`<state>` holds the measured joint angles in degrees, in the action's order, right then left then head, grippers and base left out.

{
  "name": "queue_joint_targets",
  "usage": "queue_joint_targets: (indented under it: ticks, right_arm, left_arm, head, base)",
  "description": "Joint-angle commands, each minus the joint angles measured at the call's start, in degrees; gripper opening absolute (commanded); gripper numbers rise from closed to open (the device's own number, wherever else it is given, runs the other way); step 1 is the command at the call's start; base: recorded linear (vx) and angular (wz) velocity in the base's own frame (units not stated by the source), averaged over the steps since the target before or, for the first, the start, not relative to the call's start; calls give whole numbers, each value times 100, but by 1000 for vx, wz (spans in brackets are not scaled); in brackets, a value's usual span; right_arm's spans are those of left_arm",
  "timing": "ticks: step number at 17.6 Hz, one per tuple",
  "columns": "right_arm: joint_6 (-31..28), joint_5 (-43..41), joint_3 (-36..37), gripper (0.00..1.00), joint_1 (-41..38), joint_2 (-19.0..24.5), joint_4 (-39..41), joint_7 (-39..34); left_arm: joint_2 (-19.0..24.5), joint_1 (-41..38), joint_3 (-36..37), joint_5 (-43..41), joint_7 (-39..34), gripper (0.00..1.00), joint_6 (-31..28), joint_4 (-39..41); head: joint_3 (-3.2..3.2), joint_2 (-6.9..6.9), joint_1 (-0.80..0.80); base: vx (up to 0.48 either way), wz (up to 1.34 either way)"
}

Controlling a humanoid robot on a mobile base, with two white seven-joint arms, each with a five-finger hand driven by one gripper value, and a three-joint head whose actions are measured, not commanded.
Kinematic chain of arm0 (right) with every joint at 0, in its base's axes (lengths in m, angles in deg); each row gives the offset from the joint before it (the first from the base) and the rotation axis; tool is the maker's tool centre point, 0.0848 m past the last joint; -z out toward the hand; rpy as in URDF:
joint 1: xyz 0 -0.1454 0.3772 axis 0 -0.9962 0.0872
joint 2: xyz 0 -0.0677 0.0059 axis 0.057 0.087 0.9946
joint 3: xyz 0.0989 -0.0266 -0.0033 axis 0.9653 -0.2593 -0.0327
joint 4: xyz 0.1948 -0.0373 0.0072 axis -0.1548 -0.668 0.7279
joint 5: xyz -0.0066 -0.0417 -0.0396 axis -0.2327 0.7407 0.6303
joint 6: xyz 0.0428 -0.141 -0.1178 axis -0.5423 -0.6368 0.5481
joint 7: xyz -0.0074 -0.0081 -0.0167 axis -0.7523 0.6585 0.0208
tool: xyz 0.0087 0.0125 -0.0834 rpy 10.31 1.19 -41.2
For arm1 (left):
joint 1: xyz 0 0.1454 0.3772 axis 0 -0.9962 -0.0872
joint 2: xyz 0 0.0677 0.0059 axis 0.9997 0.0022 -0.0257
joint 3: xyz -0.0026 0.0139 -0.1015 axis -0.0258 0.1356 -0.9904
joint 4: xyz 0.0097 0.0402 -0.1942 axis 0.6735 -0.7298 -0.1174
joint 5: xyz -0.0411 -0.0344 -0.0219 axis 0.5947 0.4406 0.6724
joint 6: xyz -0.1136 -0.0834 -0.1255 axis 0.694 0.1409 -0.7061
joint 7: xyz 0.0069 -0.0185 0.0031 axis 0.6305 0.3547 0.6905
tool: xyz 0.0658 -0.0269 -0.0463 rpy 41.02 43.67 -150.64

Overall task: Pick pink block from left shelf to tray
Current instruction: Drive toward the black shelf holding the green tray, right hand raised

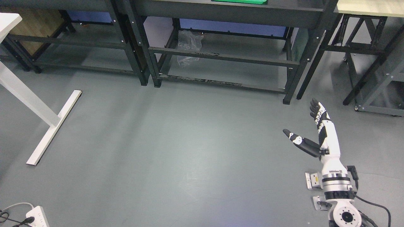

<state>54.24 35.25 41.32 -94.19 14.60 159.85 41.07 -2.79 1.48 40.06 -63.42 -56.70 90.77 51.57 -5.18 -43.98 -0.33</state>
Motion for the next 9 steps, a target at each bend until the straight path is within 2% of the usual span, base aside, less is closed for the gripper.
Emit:
queue_joint_targets:
  ticks: [1,9]
  right_arm:
    - [6,-15,150,100,-45,-80,-7,11]
    - [-12,-15,194,100,-54,-80,2,20]
  left_arm:
    - [100,132,0,-9,0,100,4,100]
    - [100,132,0,0,0,100,4,100]
  head:
    - [0,0,0]
    - [0,0,0]
  base:
    - [0,0]
    - [0,0]
